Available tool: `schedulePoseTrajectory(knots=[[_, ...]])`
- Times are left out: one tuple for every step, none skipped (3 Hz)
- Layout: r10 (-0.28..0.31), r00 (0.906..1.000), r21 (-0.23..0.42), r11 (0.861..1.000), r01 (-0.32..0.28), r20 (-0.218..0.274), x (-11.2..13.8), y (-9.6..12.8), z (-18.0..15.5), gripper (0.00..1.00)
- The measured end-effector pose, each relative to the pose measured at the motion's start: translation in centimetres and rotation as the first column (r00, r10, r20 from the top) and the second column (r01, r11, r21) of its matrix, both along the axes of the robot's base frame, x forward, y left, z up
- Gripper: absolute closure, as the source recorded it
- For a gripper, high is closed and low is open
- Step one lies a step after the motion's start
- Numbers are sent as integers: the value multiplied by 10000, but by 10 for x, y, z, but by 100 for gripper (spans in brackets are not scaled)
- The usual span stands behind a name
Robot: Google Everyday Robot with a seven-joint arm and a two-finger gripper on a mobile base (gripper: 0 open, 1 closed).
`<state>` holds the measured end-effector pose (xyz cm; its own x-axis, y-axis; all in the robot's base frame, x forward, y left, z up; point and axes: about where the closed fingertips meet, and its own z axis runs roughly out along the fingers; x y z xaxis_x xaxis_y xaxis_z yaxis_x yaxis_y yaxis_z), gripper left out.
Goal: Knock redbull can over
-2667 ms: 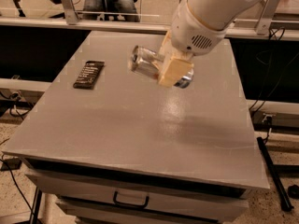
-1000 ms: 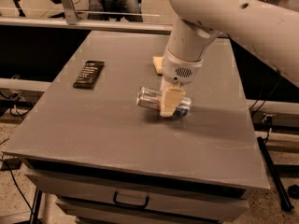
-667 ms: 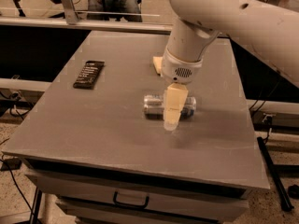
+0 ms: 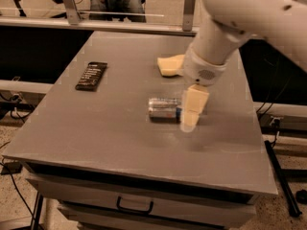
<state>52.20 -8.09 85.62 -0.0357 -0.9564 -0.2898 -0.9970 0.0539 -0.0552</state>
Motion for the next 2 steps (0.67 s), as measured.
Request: schedulePoseTrajectory(knots=[[-447, 9969, 349, 9985, 424, 655, -1, -42, 7, 0], [-609, 9922, 491, 9972, 558, 1084, -5, -73, 4, 0]])
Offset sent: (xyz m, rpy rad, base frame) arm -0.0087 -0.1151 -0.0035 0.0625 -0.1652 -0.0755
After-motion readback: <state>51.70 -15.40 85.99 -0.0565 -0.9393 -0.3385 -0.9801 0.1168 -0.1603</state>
